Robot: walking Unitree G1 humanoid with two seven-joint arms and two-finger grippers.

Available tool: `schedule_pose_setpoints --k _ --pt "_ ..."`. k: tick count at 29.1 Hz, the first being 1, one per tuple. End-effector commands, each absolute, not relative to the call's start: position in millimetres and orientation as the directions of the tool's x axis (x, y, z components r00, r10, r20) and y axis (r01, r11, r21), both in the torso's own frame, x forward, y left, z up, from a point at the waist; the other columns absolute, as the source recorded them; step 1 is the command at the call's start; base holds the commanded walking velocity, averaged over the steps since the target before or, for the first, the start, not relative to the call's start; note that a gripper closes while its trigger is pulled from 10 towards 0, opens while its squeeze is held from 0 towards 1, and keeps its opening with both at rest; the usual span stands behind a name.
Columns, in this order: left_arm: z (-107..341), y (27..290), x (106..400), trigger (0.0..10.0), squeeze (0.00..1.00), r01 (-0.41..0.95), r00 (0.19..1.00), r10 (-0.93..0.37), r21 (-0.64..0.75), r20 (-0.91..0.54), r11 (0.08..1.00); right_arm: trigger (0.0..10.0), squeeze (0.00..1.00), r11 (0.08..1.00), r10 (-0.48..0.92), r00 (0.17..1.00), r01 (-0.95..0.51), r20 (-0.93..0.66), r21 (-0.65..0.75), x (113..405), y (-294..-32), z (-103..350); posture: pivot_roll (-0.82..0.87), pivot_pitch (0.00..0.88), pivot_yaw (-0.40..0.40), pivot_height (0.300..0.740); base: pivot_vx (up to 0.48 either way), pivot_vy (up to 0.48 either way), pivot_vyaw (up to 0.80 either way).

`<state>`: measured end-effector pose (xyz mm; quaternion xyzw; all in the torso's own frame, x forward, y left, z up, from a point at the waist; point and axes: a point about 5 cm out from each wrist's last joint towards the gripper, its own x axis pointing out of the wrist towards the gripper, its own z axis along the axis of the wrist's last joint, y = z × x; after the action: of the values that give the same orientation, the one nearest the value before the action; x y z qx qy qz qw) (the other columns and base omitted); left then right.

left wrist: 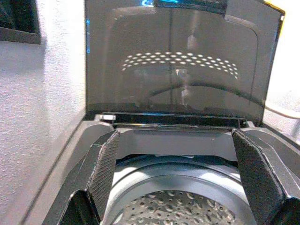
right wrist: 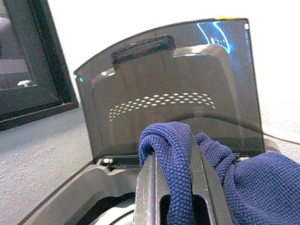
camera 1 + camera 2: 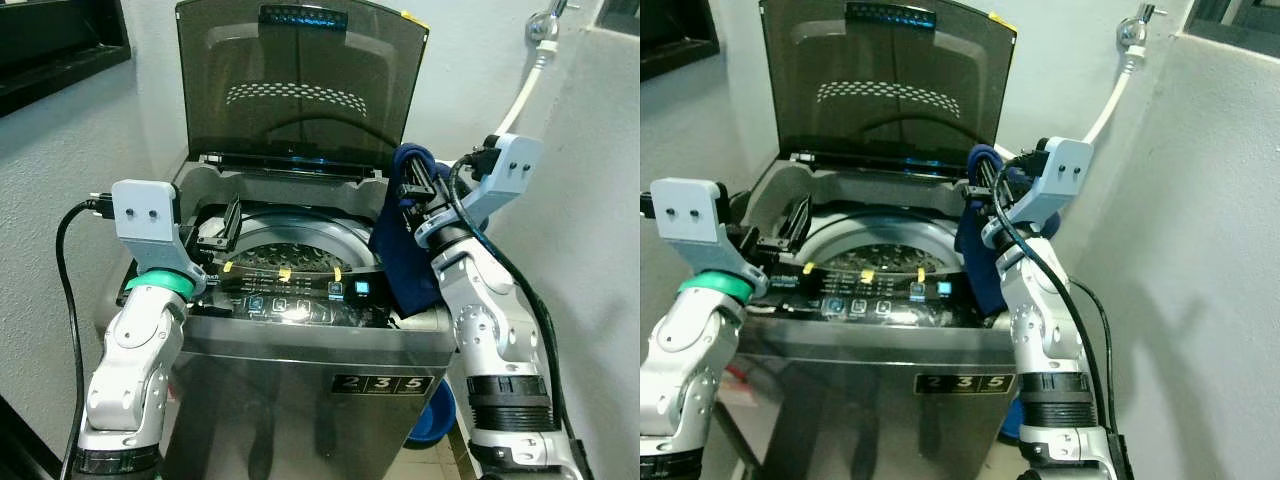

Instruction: Clothes washing

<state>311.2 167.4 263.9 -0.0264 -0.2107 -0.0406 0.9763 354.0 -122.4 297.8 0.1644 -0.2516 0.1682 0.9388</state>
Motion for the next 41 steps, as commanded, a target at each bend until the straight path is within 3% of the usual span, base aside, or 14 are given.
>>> schedule_pose_setpoints --k 1,12,41 --pt "266.1 165.6 309.4 10.0 0.00 0.102 0.900 -0.078 -0.034 0.429 0.994 10.0 0.00 0.888 0.233 0.814 -0.401 0.533 0.224 352.3 -123.5 297.4 -0.01 0.000 -0.002 0.740 0.371 0.000 0.00" --pt "265.1 165.5 309.3 10.0 0.00 0.106 0.902 -0.083 -0.031 0.425 0.994 10.0 0.00 0.885 0.238 0.813 -0.407 0.532 0.226 352.4 -122.8 296.8 -0.01 0.000 -0.002 0.740 0.352 0.000 0.00" --pt "262.9 168.6 309.3 10.0 0.00 0.084 0.910 -0.068 -0.022 0.409 0.996 10.0 0.00 0.877 0.270 0.821 -0.425 0.502 0.224 357.9 -117.5 295.3 0.00 0.005 -0.001 0.740 0.000 0.000 0.00"
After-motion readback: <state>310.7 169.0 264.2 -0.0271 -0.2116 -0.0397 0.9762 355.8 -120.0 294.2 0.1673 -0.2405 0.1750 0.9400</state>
